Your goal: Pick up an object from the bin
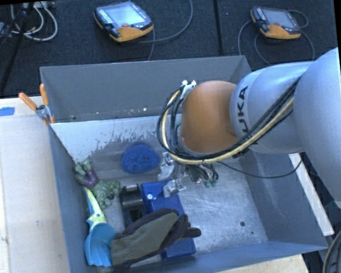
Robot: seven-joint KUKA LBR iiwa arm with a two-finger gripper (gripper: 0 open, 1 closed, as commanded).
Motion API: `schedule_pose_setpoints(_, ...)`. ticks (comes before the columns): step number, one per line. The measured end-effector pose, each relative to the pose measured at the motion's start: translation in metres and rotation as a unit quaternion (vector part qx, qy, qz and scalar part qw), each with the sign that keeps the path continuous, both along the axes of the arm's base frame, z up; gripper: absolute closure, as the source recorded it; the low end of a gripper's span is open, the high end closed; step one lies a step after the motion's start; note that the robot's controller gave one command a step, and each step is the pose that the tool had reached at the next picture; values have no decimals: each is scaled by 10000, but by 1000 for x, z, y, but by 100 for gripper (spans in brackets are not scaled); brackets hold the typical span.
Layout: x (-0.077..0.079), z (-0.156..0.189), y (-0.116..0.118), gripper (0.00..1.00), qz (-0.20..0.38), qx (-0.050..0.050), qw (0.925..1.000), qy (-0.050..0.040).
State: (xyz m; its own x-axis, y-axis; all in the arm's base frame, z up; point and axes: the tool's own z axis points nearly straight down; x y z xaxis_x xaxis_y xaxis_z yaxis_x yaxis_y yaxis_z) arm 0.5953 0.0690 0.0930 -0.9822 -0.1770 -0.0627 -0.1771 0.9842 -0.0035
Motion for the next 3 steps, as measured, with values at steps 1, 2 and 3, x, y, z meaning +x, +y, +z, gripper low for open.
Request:
schedule_pose_setpoints(1,-5,2,-1,100,11,4,10000,34)
schedule_pose_setpoints(2,-5,2,-1,100,7,6,10000,34)
schedule_pose_setpoints(3,-5,2,-1,100,3,7,10000,35)
